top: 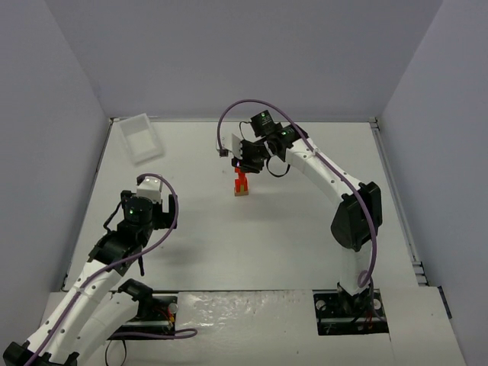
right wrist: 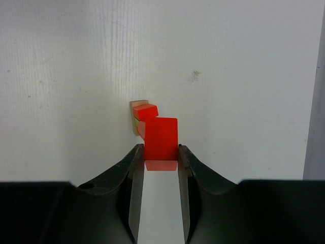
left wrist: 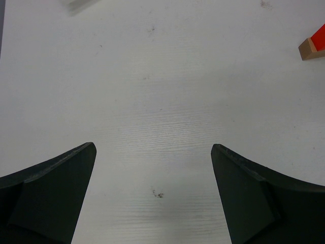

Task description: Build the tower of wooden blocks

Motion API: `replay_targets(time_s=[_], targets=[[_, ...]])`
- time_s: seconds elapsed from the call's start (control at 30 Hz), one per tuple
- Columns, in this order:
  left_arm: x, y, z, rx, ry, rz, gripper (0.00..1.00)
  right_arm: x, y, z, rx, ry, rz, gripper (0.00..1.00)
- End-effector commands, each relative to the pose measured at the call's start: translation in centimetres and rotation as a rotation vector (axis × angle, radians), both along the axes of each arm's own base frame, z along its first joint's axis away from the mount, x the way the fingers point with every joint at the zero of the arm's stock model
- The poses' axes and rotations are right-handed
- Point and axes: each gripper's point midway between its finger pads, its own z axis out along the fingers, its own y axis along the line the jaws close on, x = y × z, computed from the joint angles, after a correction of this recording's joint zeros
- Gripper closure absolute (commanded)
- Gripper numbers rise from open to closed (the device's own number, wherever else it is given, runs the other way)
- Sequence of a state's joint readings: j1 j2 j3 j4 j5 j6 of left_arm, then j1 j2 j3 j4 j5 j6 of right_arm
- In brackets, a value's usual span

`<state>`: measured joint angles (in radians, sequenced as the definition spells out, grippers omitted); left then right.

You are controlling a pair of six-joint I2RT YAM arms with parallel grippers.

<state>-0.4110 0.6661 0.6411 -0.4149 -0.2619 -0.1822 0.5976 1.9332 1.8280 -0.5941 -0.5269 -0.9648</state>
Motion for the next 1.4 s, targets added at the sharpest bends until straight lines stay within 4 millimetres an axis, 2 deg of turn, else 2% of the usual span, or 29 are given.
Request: replay_targets(time_s=[0.0, 0.23, 0.4, 0.57, 0.67, 0.73, 0.8, 1.13, 1.37], targets=[[0.9, -0.2, 1.2, -0.002, -0.047, -0.009, 0.04, 0.6, 1.2, 1.4, 0.035, -0.035, 0.022, 1.0], [0.9, -0.3, 1.1, -0.002, -0.044, -0.011, 0.04, 0.8, 1.4, 1.2, 0.034, -0.031, 0.021, 1.0], [0.9, -0.3, 1.1, -0.002, -0.045, -0.011, 0.04, 0.9, 1.5, 1.9, 0.047, -0.036, 0.011, 1.0], [0.9, -0.3, 1.0, -0.001, -0.043, -0.011, 0.04, 0.8, 1.4, 4.5, 0.087, -0.046, -0.015, 1.0], [0.9, -0.3, 1.1, -0.002, -0.044, -0.012, 0.04, 1.0, 1.7, 7.2, 0.135, -0.041, -0.025, 1.0], [0.9, -0.3, 1.1, -0.003, -0.043, -0.012, 0.04, 1.1, 1.8, 7.9, 0.139, -0.024, -0.03, 1.0], [0.9, -0.3, 1.1, -0.002, -0.042, -0.012, 0.04, 1.0, 1.8, 7.0, 0.111, 0.019, -0.037, 1.0], [0.9, -0.4, 1.1, -0.005, -0.042, -0.014, 0.04, 0.2, 1.0, 5.7, 0.071, 0.116, -0.074, 1.0], [0.9, -0.4, 1.0, -0.005, -0.039, -0.017, 0.04, 0.2, 0.4, 5.0, 0.038, 0.123, -0.087, 1.0]])
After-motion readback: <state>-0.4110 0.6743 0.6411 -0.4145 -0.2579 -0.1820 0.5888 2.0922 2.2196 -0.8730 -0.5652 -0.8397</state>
